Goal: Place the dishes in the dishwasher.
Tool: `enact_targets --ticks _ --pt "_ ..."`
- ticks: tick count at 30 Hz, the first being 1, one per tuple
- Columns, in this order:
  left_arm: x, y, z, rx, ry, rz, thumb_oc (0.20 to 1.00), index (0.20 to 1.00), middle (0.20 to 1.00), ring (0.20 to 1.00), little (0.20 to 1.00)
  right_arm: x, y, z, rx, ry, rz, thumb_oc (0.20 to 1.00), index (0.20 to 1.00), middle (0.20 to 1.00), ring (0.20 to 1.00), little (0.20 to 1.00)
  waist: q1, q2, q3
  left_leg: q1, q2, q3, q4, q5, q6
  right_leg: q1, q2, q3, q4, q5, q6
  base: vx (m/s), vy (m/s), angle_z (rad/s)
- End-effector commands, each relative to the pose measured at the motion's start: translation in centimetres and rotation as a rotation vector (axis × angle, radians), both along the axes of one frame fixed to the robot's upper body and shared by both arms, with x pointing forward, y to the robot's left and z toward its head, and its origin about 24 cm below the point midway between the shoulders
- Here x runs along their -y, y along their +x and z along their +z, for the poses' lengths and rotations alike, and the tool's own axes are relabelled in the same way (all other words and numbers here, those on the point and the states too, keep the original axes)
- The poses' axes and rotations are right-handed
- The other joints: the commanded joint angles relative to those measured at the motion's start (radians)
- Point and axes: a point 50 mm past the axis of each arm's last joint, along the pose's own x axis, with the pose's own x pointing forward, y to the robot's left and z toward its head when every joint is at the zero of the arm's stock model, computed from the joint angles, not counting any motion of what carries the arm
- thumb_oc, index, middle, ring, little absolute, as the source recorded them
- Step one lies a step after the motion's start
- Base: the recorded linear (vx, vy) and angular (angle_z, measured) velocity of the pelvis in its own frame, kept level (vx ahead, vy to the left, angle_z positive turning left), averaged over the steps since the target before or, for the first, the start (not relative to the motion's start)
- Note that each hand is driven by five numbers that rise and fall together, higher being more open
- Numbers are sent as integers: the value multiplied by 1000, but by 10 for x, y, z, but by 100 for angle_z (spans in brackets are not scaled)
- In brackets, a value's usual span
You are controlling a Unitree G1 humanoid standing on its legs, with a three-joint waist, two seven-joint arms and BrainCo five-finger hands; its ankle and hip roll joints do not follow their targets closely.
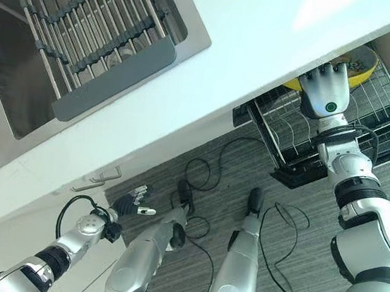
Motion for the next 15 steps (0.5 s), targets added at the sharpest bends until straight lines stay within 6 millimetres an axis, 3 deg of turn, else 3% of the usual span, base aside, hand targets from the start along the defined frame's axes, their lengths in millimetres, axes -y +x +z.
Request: enact_targets --ticks 1,6,15 --pt "19 -7 -1 23 -68 -35 1000 1000 1000 1000 1000 -21 -21 119 555 -6 188 200 200 200 200 200 35 79 -16 -31 41 -56 151 -143 -92 -118 -56 -84 172 -76 14 -10 62 3" --pt "31 -7 3 39 -85 -73 1000 1000 1000 1000 1000 -15 -23 123 629 33 191 200 200 200 200 200 41 104 -16 -37 40 -46 139 -137 -96 -133 -62 -85 174 -77 10 4 43 2" --pt "28 -12 1 31 -82 -80 1000 1000 1000 1000 1000 -14 -26 132 651 32 199 200 200 200 200 200 49 104 -16 -46 43 -48 146 -136 -99 -139 -63 -87 181 -81 6 3 6 0"
